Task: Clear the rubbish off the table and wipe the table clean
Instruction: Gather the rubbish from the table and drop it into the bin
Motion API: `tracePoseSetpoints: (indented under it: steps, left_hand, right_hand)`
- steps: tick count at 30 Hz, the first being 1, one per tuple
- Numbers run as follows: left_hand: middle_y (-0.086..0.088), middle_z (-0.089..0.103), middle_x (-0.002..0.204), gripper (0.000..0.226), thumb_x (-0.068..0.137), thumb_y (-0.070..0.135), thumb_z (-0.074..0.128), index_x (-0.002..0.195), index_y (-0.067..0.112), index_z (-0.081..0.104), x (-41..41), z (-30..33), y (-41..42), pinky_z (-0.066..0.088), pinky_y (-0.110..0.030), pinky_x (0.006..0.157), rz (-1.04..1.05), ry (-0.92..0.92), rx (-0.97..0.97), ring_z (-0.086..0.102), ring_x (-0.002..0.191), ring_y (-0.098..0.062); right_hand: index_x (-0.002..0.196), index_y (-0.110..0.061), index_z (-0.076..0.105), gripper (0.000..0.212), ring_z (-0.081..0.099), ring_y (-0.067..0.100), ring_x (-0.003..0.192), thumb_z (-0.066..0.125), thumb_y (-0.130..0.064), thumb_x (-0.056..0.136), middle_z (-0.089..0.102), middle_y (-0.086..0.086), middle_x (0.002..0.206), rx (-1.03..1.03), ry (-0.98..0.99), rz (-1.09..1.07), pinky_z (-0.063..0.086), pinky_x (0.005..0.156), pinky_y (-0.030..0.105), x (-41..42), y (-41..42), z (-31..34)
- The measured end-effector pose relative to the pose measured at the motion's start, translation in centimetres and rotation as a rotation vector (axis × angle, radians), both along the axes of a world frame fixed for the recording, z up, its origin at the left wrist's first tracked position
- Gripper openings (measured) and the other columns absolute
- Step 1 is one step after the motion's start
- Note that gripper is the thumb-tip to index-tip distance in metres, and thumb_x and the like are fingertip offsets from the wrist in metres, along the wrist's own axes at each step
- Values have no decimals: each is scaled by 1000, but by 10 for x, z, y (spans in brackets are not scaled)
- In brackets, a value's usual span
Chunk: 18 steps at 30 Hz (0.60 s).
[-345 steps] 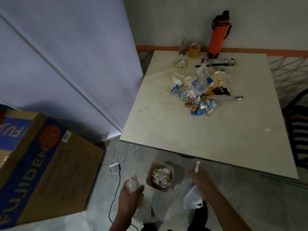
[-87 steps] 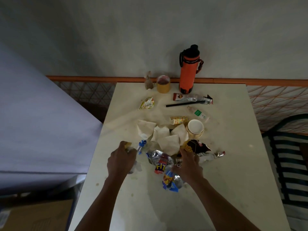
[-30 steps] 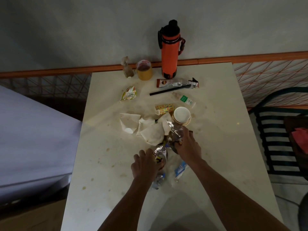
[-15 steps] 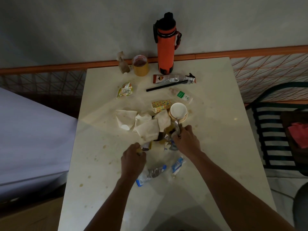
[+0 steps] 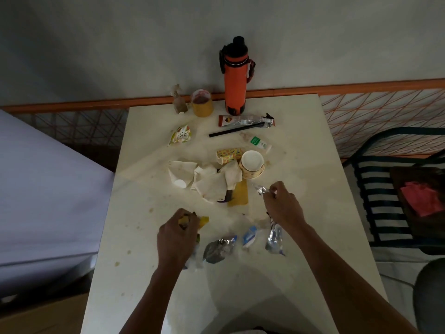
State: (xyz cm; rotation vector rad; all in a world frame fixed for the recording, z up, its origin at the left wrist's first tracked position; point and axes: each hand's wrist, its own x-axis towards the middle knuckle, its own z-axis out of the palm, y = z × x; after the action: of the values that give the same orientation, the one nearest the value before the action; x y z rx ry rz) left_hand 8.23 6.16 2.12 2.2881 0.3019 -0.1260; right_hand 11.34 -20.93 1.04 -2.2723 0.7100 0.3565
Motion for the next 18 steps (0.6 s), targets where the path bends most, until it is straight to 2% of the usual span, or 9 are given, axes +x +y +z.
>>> tracePoseSetpoints:
  steps: [3, 4, 5, 7, 10, 12, 13, 16, 18]
  left_hand:
    - [7, 64, 71, 21, 89, 44, 65, 80, 26, 57, -17, -8, -6, 55, -39, 72, -118, 173, 96, 62, 74, -24]
    - [4, 67, 78, 15, 88, 43, 64, 89, 29, 59, -22, -8, -10, 54, -38, 76, -160, 250, 108, 62, 79, -25]
    - [1, 69, 88, 18, 88, 43, 63, 103, 33, 59, -27, -8, -13, 53, -38, 80, -209, 327, 121, 63, 86, -27]
    - [-6, 71, 106, 48, 88, 47, 61, 132, 39, 47, -36, -10, -20, 50, -38, 85, -325, 426, 190, 65, 99, -31]
    - [-6, 68, 120, 71, 90, 50, 57, 152, 35, 25, -45, -17, -31, 49, -38, 91, -433, 462, 331, 65, 108, -30]
    - [-4, 69, 119, 68, 95, 48, 53, 152, 29, 24, -51, -24, -34, 50, -38, 90, -444, 467, 387, 67, 106, -28]
    - [-2, 71, 113, 60, 96, 48, 52, 148, 27, 31, -54, -29, -34, 51, -37, 87, -431, 445, 406, 69, 102, -26]
    - [0, 73, 101, 31, 99, 48, 45, 116, 22, 49, -57, -35, -33, 56, -37, 81, -381, 384, 449, 71, 92, -26]
    - [-2, 71, 101, 28, 101, 46, 42, 104, 21, 54, -57, -35, -33, 53, -36, 78, -384, 372, 487, 69, 95, -28]
  right_hand:
    - [109, -25, 53, 47, 60, 34, 103, 54, -64, 83, 64, 8, 106, 37, 146, 45, 44, 82, 38, -15, 5, -3]
    - [111, -25, 54, 53, 60, 32, 102, 53, -69, 82, 64, 7, 107, 30, 183, 81, 45, 82, 37, -22, 8, -4]
    - [112, -24, 54, 57, 61, 29, 101, 53, -71, 81, 64, 6, 108, 13, 216, 119, 46, 82, 36, -27, 12, -6]
    - [114, -23, 55, 60, 62, 27, 101, 53, -73, 80, 65, 4, 111, -24, 253, 177, 48, 82, 35, -38, 20, -10]
    - [115, -24, 57, 57, 62, 25, 100, 54, -70, 81, 66, 2, 111, -29, 265, 221, 48, 83, 34, -49, 32, -12]
    - [110, -25, 60, 53, 61, 21, 93, 53, -69, 82, 67, 0, 105, -21, 251, 228, 45, 77, 32, -53, 36, -8]
    - [106, -25, 62, 51, 60, 20, 88, 53, -70, 82, 67, -1, 101, -24, 243, 231, 45, 75, 32, -53, 37, -6]
    - [89, -23, 66, 53, 63, 18, 78, 52, -72, 78, 68, -2, 85, -22, 241, 213, 50, 70, 32, -54, 31, -2]
    - [78, -20, 70, 54, 65, 16, 70, 55, -71, 78, 69, -4, 73, 21, 219, 161, 50, 68, 31, -54, 23, 1]
